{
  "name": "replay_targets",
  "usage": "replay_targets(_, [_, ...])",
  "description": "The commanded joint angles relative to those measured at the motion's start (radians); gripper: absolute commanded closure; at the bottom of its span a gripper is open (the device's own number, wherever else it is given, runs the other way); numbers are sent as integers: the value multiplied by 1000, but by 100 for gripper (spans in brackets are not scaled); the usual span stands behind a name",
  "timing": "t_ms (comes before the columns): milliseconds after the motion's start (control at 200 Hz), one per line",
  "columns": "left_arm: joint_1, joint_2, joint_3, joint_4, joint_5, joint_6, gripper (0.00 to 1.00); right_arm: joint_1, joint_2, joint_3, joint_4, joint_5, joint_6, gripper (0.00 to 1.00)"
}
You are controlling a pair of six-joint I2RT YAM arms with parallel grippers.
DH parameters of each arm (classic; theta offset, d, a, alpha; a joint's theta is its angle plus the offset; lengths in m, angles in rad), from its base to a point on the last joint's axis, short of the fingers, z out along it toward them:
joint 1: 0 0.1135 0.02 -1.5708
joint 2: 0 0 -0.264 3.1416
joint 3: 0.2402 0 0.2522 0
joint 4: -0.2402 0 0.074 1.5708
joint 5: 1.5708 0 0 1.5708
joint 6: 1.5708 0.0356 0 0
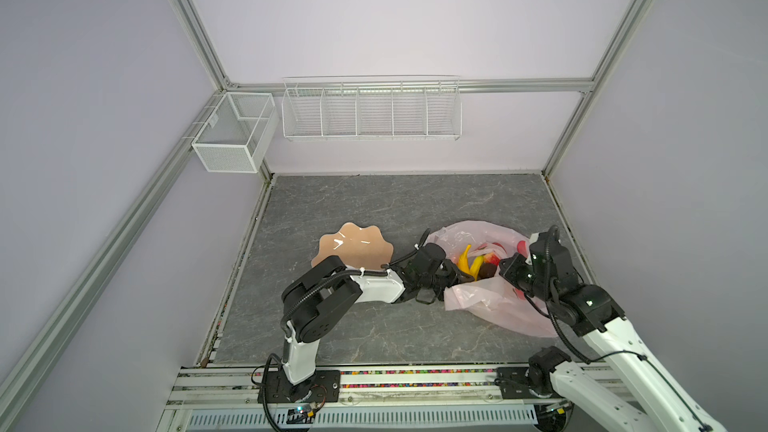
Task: Place the fruits into the plastic bag
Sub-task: 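Push the banana down into the bag and open the left gripper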
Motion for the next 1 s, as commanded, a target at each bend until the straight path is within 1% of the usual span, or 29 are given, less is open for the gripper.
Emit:
replay_targets(0, [-14, 45, 33, 84, 36, -66, 99, -5, -16, 23, -9, -7, -2, 88])
replay_targets(400, [-29, 118, 136, 54, 86, -69, 100, -5, -22, 23, -13, -1, -2, 88])
replay_targets(500, [-28, 80, 109, 19, 71, -50, 100, -5, -23, 29, -14, 9, -4, 88])
replay_targets(640, [-20, 21, 37, 11, 52, -39, 100, -6, -22, 41, -15, 23, -11, 88])
replay_targets(775, [-18, -5, -2, -18, 69, -31, 100, -7, -14, 58, -14, 29, -19, 88])
replay_targets(880, [-8, -24, 6, -105, 95, 13, 100, -7, -2, 66, -8, 21, -19, 88])
replay_targets(995, [0, -54, 47, -304, 121, 119, 100, -7, 9, 79, -4, 15, -21, 88])
